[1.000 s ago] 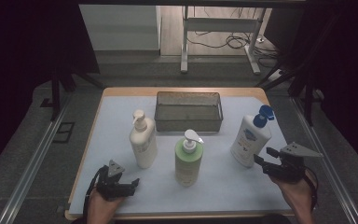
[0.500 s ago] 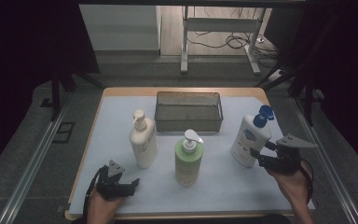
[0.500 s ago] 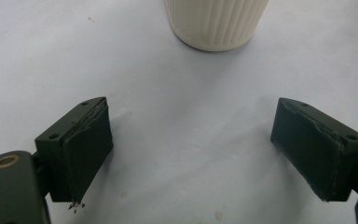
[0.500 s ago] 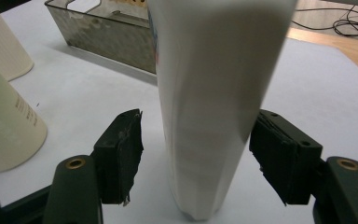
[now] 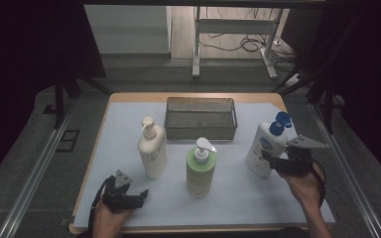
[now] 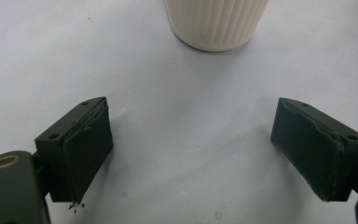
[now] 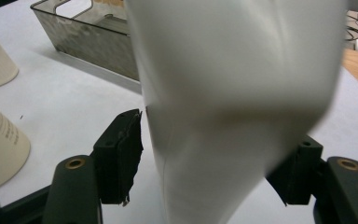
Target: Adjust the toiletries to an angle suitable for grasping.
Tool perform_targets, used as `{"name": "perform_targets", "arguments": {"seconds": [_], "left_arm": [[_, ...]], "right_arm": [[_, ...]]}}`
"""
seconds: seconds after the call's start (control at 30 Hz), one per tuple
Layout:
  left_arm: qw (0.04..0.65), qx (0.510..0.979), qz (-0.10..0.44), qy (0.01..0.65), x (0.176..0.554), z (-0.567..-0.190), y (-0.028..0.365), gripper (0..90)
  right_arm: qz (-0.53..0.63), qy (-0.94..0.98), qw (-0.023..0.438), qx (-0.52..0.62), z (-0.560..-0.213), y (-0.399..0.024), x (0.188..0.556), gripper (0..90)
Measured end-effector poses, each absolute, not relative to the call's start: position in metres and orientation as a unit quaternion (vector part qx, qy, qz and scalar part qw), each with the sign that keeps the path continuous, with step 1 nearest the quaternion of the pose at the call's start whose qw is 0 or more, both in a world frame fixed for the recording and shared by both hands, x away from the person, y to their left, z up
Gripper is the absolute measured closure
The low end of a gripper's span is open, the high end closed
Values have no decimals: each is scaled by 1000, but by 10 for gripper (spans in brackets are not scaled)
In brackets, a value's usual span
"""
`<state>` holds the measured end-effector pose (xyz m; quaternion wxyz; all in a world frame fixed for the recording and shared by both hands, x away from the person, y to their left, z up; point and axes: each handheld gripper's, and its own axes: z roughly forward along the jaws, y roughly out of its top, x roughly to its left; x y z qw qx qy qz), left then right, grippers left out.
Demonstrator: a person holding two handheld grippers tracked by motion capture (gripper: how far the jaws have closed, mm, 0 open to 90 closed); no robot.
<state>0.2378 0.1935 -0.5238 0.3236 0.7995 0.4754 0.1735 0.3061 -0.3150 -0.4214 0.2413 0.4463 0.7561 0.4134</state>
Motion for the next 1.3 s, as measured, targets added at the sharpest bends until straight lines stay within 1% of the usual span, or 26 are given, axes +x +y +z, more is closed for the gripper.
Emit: {"name": "perform_targets", "arguments": {"seconds": [0.13,0.57,1.03,1.3], "left_arm": [[323,800,174,475,238,-524,193,120],[324,800,173,475,238,-524,193,120],[324,800,173,475,238,-524,194,121],[323,800,173,476,238,-524,193,120]], "right_arm": [[410,759,246,443,-422,-311,312,342],[409,764,238,440,-427,-307,325,369],[410,757,242,447,-426,-308,321,398],[418,758,228,447,-418,-305,318,400]]}}
